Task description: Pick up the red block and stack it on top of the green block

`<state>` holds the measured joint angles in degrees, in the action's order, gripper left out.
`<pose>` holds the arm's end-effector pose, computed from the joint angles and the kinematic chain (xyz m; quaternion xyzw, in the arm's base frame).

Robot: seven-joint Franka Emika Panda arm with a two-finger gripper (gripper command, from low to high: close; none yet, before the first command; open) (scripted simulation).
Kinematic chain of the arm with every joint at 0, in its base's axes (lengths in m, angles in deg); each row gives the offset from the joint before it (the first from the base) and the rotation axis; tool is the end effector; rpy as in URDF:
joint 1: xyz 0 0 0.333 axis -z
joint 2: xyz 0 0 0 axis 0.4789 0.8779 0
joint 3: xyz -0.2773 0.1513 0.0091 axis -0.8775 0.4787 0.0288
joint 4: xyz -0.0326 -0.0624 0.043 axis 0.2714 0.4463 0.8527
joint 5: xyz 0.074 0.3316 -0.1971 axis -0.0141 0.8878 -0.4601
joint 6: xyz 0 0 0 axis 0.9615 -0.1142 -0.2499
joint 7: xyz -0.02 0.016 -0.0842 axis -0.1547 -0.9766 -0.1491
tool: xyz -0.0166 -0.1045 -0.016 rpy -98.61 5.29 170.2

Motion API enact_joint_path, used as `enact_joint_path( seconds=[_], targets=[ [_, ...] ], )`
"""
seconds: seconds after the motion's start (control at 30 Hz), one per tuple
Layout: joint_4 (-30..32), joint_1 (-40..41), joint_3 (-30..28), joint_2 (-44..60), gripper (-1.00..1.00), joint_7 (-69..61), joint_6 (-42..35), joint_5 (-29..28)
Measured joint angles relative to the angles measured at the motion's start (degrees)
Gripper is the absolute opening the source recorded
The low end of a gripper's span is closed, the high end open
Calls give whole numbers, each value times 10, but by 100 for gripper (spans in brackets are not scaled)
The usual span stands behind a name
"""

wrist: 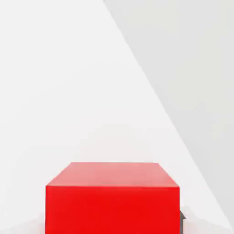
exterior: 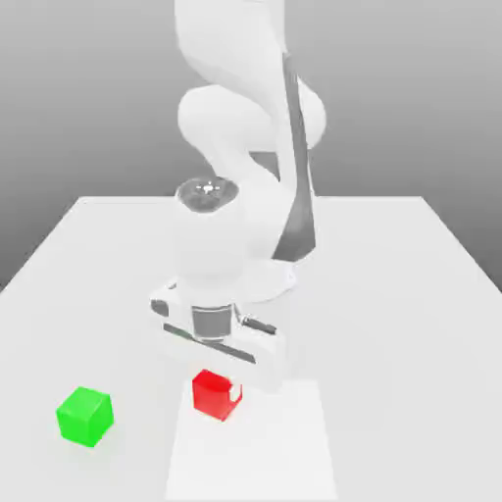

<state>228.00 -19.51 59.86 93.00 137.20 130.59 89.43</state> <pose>0.3549 -0.0479 0.1766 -0.7955 0.6060 -0.0004 0.0006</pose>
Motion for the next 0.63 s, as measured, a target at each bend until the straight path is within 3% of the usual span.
enact_joint_path(
  seconds=[0.13,0.33,0.53,0.57,0.63],
  targets=[
    [-2,11,-7,-65,-100,-1,-68,6],
    [-116,128,-66,-38,-100,31,-155,9],
    [-150,156,-64,66,-100,24,-84,32],
    [-151,158,-62,77,100,22,-75,35],
    [-151,158,-62,77,100,22,-75,35]
  ],
)
